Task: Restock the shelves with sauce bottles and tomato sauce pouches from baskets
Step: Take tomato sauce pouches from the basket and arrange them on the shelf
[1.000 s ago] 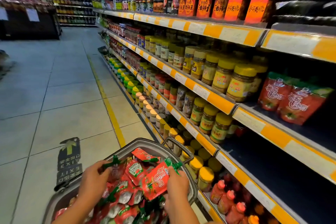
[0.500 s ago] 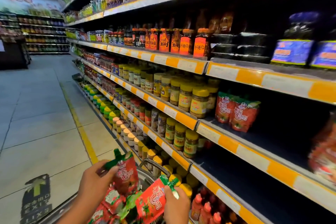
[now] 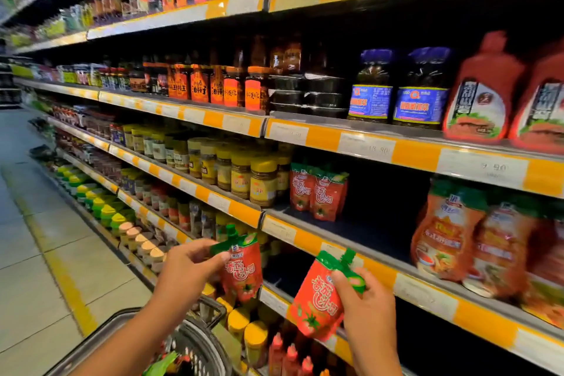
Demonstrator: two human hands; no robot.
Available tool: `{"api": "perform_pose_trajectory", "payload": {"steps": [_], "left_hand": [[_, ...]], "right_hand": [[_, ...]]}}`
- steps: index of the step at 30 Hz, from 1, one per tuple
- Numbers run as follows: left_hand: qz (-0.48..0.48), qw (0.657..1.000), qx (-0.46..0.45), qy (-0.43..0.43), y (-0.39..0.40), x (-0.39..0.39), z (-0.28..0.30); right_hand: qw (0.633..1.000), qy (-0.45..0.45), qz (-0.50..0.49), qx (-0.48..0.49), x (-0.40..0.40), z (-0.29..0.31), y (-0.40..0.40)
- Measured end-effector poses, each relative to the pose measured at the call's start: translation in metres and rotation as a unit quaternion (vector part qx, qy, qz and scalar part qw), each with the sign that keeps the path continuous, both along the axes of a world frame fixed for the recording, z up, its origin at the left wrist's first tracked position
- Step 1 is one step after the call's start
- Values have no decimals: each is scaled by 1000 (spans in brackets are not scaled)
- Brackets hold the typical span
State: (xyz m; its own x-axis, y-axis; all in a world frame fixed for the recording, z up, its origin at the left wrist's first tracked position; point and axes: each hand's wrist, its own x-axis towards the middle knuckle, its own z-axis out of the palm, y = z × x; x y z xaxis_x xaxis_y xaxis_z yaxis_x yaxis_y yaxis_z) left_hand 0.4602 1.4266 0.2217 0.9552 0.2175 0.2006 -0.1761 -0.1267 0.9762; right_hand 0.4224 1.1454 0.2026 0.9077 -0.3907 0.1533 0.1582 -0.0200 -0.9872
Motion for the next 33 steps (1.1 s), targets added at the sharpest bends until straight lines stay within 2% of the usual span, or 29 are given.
{"api": "perform_pose_trajectory", "payload": {"steps": [5, 8, 13, 17, 27, 33], "left_hand": [[-52, 998, 10, -28, -46, 38, 34], [-63, 997, -14, -36, -67, 65, 56], [-67, 997, 0, -37, -86, 117, 81], [-73, 997, 17, -18, -93, 148, 90], [-79, 993, 90, -13, -107, 198, 76], [-75, 995, 70, 13, -112, 199, 58]], "right_hand": [[994, -85, -30, -59, 14, 44, -33], [992, -101, -36, -67, 31, 58, -43], [986, -130, -44, -97, 67, 81, -50], [982, -127, -59, -125, 96, 94, -49], [991, -94, -44, -86, 167, 83, -30], [986, -54, -30, -153, 183, 64, -23]]}}
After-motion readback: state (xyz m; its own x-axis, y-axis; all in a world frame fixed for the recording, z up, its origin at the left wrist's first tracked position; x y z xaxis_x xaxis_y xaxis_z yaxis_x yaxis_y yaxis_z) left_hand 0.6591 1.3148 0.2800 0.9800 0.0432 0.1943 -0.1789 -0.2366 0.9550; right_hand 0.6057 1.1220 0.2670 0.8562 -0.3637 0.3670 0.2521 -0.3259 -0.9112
